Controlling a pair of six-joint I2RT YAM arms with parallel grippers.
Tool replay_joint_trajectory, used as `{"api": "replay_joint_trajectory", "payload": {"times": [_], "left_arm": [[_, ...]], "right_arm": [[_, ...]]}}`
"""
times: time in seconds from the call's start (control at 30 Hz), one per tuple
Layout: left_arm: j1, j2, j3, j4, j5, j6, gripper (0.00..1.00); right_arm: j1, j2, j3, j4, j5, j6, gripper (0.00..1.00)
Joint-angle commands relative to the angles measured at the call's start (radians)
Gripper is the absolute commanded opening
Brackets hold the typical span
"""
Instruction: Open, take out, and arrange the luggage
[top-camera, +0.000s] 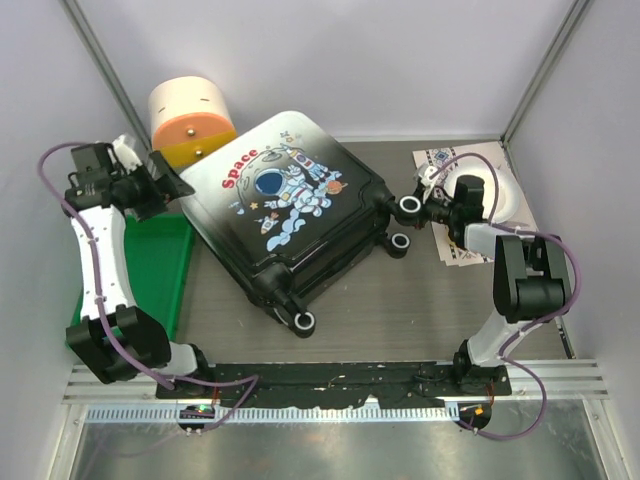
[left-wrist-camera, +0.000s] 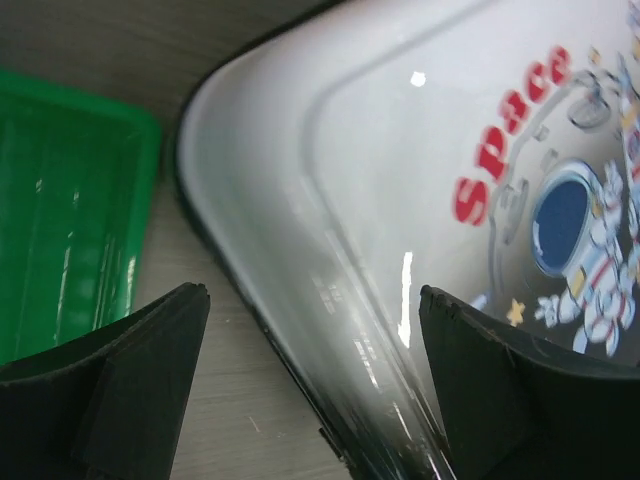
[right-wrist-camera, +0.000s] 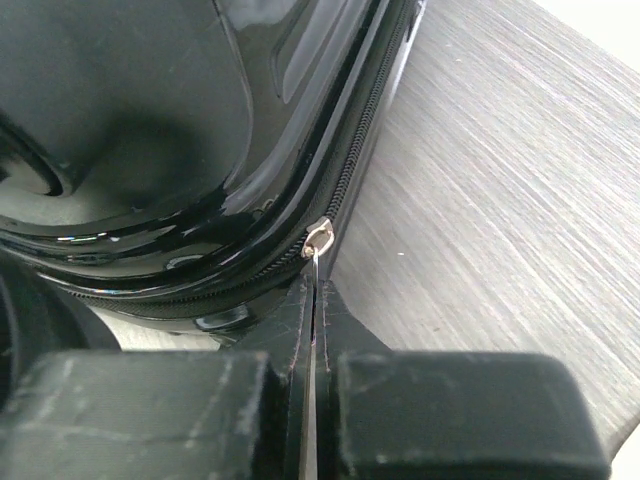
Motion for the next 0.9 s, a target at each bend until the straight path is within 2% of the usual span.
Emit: {"api": "replay_joint_trajectory", "payload": {"times": [0.0,0.13,0.3,0.4,0.47,0.57,0.63,0.73,0.87], "left_arm": [[0.106,-0.071,-0.075,0.128,-0.005,-0.147,0.93],[0.083,0.017,-0.107,0.202,0.128,-0.171,1.0],[-0.108,0.201,-0.009,0.222,0.13,-0.078,1.0],[-0.206,0.338,0.12,0.182,0.144,-0.024,0.91],[-0.257,0.411,0.236,0.103,0.138,0.06,0.81],[-0.329,0.539,0.387,-0.005,0.142,0.157,0.71],[-0.354,0.608,0.495,-0.084,0.128,0.246,0.69],[-0.418,0.645,0.601,-0.176,0.081,0.347,0.7],[-0.48,0.63,0.619,-0.256,0.049,0.473,0.69]], "right_arm": [[0.088,-0.141,-0.079,-0.159,-0.053,-0.17,0.01],[0.091,-0.213,-0.1,-0.351,-0.059,-0.324,0.01],[0.093,-0.324,-0.126,-0.54,-0.074,-0.461,0.01],[0.094,-0.409,-0.155,-0.673,-0.08,-0.513,0.01],[0.093,-0.465,-0.198,-0.757,-0.074,-0.578,0.01],[0.094,-0.563,-0.256,-0.811,-0.07,-0.583,0.01],[0.102,-0.62,-0.291,-0.822,-0.065,-0.569,0.01],[0.114,-0.678,-0.336,-0.753,-0.028,-0.488,0.01],[0.129,-0.718,-0.371,-0.59,0.039,-0.315,0.01]]}}
